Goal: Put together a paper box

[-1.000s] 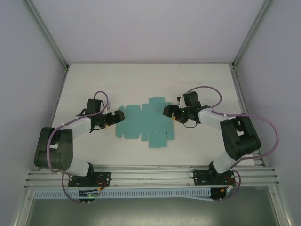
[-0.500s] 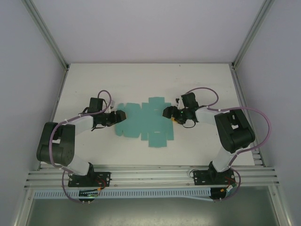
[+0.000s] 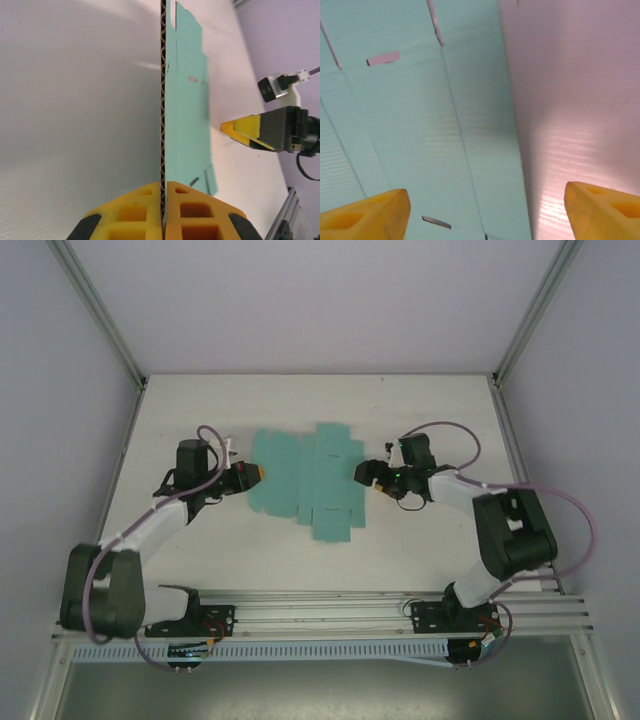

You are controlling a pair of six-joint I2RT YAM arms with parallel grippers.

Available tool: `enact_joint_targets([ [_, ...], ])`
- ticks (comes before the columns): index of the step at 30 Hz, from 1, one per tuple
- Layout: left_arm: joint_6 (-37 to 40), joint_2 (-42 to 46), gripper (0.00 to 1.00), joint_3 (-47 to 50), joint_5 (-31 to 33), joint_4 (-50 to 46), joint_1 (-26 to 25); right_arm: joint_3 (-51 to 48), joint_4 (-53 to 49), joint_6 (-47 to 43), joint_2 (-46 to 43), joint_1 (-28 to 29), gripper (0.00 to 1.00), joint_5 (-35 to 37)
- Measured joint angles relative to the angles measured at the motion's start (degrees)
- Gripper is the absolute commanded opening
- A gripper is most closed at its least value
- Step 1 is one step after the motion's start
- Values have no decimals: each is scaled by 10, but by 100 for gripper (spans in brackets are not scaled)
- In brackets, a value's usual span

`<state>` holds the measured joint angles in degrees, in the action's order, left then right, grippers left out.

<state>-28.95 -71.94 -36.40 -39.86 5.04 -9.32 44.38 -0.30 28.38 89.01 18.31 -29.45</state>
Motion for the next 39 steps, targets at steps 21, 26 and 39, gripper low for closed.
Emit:
enact_joint_targets([
  [21, -134, 243, 0, 26, -104, 150, 0, -44, 106, -10, -234, -72, 48, -209],
  [26, -143, 238, 0, 30, -106, 156, 0, -44, 130, 1, -219, -72, 24, -243],
  [39, -142, 229, 0, 38, -80, 126, -3, 12, -70, -140, -254, -28, 0, -117],
])
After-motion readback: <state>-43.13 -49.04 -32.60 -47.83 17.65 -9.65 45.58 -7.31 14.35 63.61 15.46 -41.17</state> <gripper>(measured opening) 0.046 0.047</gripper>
